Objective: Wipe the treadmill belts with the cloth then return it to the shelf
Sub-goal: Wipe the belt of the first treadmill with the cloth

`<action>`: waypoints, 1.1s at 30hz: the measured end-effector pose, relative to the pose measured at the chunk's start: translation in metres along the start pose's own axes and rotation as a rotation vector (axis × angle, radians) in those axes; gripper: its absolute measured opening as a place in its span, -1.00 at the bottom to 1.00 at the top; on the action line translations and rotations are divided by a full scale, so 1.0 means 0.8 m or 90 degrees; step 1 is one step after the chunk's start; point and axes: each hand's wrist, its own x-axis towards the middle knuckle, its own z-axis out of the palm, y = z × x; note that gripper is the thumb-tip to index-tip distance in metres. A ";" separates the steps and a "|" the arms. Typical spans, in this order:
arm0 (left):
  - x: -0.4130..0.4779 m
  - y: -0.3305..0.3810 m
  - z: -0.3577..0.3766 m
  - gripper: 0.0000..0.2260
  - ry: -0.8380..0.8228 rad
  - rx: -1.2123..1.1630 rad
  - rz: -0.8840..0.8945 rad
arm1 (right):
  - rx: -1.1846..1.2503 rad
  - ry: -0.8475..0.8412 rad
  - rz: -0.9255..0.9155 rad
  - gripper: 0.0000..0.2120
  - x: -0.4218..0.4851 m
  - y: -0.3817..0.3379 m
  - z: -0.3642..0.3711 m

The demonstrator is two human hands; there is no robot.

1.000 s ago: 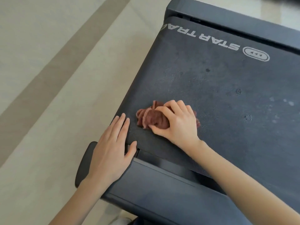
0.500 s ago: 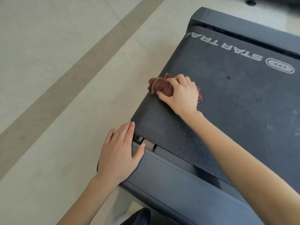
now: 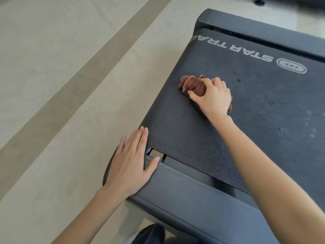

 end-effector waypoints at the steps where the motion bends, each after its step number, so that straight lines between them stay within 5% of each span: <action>1: 0.005 0.005 0.001 -0.35 0.008 -0.010 0.003 | 0.002 -0.001 0.018 -0.48 -0.007 -0.003 -0.001; 8: 0.050 0.063 0.011 -0.45 0.076 -0.066 0.060 | 0.039 0.003 -0.138 -0.55 -0.152 0.030 -0.051; 16: 0.107 0.159 0.053 -0.45 -0.010 0.013 0.219 | -0.071 0.052 0.140 -0.43 -0.238 0.229 -0.140; 20: 0.129 0.191 0.065 -0.45 -0.012 0.041 0.240 | -0.103 0.040 0.080 -0.41 -0.262 0.236 -0.142; 24: 0.133 0.193 0.072 -0.43 0.006 0.060 0.238 | -0.097 0.059 -0.003 -0.53 -0.225 0.210 -0.111; 33: 0.134 0.193 0.070 -0.43 -0.008 0.056 0.234 | -0.155 0.027 0.100 -0.57 -0.065 0.210 -0.074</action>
